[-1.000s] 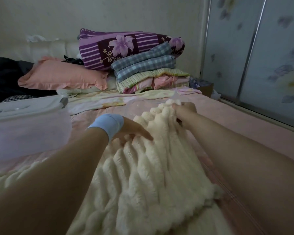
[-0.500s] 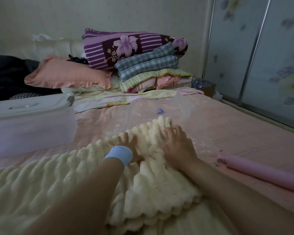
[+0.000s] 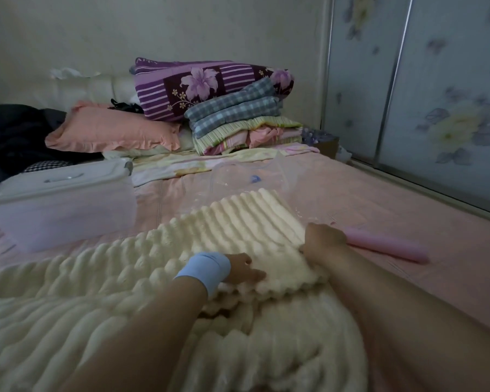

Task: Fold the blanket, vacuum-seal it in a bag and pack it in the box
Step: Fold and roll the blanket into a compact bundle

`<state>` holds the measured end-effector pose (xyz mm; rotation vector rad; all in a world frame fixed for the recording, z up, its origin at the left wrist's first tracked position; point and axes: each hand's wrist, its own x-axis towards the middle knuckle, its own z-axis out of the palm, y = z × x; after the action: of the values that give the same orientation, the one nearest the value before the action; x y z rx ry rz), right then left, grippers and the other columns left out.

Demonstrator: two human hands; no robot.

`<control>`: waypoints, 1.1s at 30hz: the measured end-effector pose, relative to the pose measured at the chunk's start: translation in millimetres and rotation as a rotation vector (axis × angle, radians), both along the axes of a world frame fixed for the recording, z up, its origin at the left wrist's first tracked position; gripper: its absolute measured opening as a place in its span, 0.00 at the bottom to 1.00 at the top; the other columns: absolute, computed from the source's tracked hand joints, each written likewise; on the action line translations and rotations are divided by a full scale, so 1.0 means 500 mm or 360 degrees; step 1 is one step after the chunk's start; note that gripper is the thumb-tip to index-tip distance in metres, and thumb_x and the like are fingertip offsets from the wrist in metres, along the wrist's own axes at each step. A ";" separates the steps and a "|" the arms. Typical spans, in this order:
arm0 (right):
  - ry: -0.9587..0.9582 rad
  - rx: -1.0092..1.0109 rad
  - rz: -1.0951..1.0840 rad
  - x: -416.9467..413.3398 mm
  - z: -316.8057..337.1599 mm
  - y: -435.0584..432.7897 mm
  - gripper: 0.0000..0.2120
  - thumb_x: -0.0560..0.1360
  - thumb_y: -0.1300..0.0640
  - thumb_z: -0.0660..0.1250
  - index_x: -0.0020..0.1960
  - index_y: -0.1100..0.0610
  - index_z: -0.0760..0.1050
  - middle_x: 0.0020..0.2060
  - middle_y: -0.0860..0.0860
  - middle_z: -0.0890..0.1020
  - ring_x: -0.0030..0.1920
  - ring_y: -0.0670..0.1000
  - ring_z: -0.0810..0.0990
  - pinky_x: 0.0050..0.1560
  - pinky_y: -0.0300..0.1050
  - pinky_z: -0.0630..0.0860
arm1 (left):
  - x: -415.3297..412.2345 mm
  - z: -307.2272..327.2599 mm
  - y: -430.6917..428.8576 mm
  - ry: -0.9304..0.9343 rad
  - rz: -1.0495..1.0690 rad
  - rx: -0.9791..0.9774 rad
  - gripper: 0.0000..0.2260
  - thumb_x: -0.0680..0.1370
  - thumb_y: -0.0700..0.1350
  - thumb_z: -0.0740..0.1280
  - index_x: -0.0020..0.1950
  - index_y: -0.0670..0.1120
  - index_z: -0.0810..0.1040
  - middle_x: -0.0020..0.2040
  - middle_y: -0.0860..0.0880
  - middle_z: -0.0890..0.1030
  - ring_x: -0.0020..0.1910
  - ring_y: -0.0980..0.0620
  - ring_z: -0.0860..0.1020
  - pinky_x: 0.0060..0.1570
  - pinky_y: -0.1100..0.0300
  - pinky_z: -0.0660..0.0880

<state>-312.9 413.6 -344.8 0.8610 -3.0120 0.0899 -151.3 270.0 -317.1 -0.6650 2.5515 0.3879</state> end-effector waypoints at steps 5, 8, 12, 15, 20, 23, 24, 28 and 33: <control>0.0409 0.0102 0.0565 0.105 0.008 0.058 0.25 0.75 0.58 0.64 0.71 0.51 0.65 0.63 0.55 0.72 0.62 0.58 0.72 0.57 0.52 0.70 | 0.056 0.016 0.021 0.0040 -0.0047 -0.0052 0.34 0.80 0.63 0.57 0.80 0.51 0.49 0.79 0.48 0.56 0.77 0.45 0.57 0.73 0.48 0.57; 0.0053 -0.0145 0.0855 0.196 0.040 0.078 0.15 0.74 0.58 0.66 0.59 0.47 0.75 0.53 0.48 0.76 0.53 0.53 0.77 0.46 0.46 0.70 | 0.091 0.020 0.035 0.0420 -0.0058 -0.0096 0.26 0.79 0.59 0.62 0.74 0.53 0.63 0.71 0.48 0.70 0.68 0.46 0.71 0.66 0.52 0.68; -0.0498 -0.0066 0.0919 0.295 0.058 0.115 0.05 0.71 0.52 0.66 0.46 0.47 0.77 0.43 0.45 0.80 0.44 0.48 0.80 0.44 0.48 0.80 | 0.152 0.019 0.083 0.0904 -0.0159 -0.0277 0.06 0.77 0.52 0.65 0.53 0.53 0.73 0.50 0.50 0.79 0.45 0.49 0.78 0.48 0.53 0.77; -0.0588 -0.0009 0.0877 0.318 0.062 0.164 0.10 0.70 0.52 0.66 0.51 0.46 0.76 0.45 0.46 0.83 0.42 0.46 0.82 0.46 0.47 0.80 | 0.210 0.017 0.144 0.1036 -0.0336 -0.0341 0.06 0.77 0.53 0.64 0.46 0.52 0.72 0.40 0.51 0.80 0.38 0.48 0.78 0.38 0.57 0.74; -0.0353 0.0088 0.0925 0.335 0.038 0.245 0.44 0.69 0.52 0.67 0.79 0.37 0.48 0.74 0.51 0.70 0.67 0.53 0.74 0.60 0.43 0.73 | 0.293 -0.019 0.195 0.0772 -0.0802 -0.0754 0.18 0.73 0.66 0.62 0.52 0.54 0.76 0.46 0.52 0.79 0.42 0.50 0.75 0.39 0.58 0.68; -0.0157 0.0241 0.1027 0.352 0.017 0.284 0.51 0.70 0.55 0.69 0.80 0.38 0.39 0.81 0.52 0.47 0.79 0.55 0.55 0.71 0.46 0.62 | 0.315 -0.062 0.163 0.0370 -0.0794 -0.0928 0.34 0.71 0.72 0.59 0.73 0.59 0.64 0.69 0.52 0.70 0.66 0.48 0.69 0.64 0.50 0.65; -0.0043 0.0327 0.1075 0.356 0.010 0.292 0.51 0.71 0.53 0.69 0.80 0.38 0.38 0.81 0.52 0.43 0.81 0.55 0.47 0.77 0.51 0.54 | 0.319 -0.072 0.149 0.0329 -0.0739 -0.0936 0.36 0.71 0.72 0.58 0.76 0.59 0.58 0.74 0.53 0.64 0.72 0.48 0.63 0.71 0.48 0.58; 0.0364 0.0741 0.1190 0.374 -0.018 0.297 0.53 0.74 0.51 0.71 0.79 0.39 0.33 0.80 0.55 0.36 0.80 0.56 0.36 0.77 0.64 0.45 | 0.324 -0.088 0.139 0.0192 -0.0575 -0.0807 0.39 0.72 0.73 0.55 0.79 0.59 0.46 0.80 0.52 0.47 0.78 0.49 0.44 0.75 0.45 0.39; 0.0504 0.0337 0.1284 0.360 -0.041 0.255 0.32 0.76 0.55 0.68 0.78 0.43 0.62 0.81 0.52 0.56 0.80 0.55 0.55 0.73 0.57 0.58 | 0.325 -0.074 0.166 0.0191 -0.0493 -0.0580 0.49 0.63 0.79 0.58 0.78 0.61 0.46 0.80 0.53 0.44 0.78 0.47 0.40 0.73 0.38 0.39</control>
<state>-132.8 541.2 -365.2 1.8428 -2.2385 -0.3325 11.1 353.0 -354.2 -0.3637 2.8096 -0.1503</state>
